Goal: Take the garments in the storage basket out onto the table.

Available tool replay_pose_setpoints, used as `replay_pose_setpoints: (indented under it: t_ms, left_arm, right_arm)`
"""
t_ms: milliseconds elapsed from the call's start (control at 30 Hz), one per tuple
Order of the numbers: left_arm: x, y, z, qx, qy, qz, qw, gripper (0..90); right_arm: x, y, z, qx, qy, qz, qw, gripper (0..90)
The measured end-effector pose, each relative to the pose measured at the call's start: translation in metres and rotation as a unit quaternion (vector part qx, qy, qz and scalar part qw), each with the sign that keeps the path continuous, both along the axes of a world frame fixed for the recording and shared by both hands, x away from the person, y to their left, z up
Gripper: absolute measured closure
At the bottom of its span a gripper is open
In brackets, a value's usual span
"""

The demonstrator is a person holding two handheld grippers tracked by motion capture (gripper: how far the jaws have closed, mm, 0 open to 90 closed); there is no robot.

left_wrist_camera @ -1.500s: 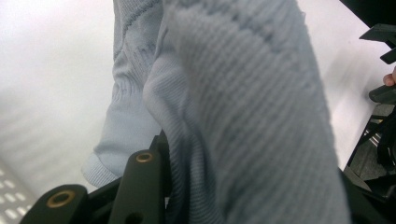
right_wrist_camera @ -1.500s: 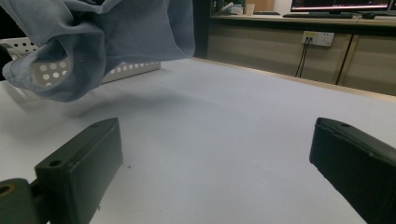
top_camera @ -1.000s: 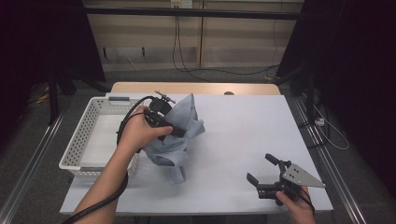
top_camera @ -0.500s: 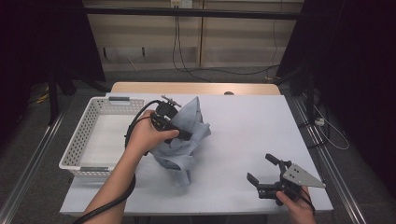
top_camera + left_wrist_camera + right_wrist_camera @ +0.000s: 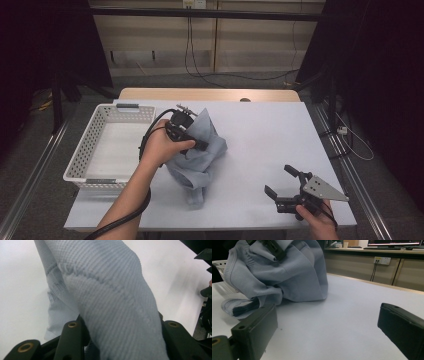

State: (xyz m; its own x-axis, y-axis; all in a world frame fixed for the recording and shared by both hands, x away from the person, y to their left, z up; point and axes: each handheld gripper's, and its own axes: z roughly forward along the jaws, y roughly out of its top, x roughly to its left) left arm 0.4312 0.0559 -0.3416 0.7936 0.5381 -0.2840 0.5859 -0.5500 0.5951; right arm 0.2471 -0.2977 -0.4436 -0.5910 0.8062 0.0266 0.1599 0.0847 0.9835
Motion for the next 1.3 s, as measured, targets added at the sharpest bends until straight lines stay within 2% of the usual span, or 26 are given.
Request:
replay_pose_setpoints:
  t_ms: [433, 800, 867, 1133, 1233, 1300]
  left_arm:
    - [0.0, -0.005, 0.001, 0.013, -0.006, -0.002, 0.9999, 49.7]
    - [0.0, -0.009, 0.004, 0.025, -0.017, -0.004, 0.9995, 38.5]
    - [0.0, -0.008, 0.007, 0.022, -0.023, -0.002, 0.9995, 37.2]
    - [-0.001, -0.002, 0.01, 0.01, -0.02, 0.008, 0.9997, 29.6]
    - [-0.004, 0.0, 0.009, -0.001, -0.021, 0.015, 0.9997, 26.1]
    - [-0.005, 0.001, 0.009, 0.003, -0.027, 0.015, 0.9995, 23.9]
  right_arm:
    - [0.0, 0.0, 0.0, 0.0, 0.001, 0.001, 1.0, 2.3]
    - [0.0, 0.001, -0.001, 0.0, 0.002, 0.002, 1.0, 2.3]
    - [0.0, 0.001, -0.001, 0.0, 0.002, 0.002, 1.0, 2.3]
    - [0.0, 0.001, -0.001, -0.001, 0.002, 0.002, 1.0, 2.3]
    - [0.0, 0.001, -0.001, -0.001, 0.003, 0.002, 1.0, 2.3]
    - [0.0, 0.001, 0.0, -0.001, 0.003, 0.003, 1.0, 2.3]
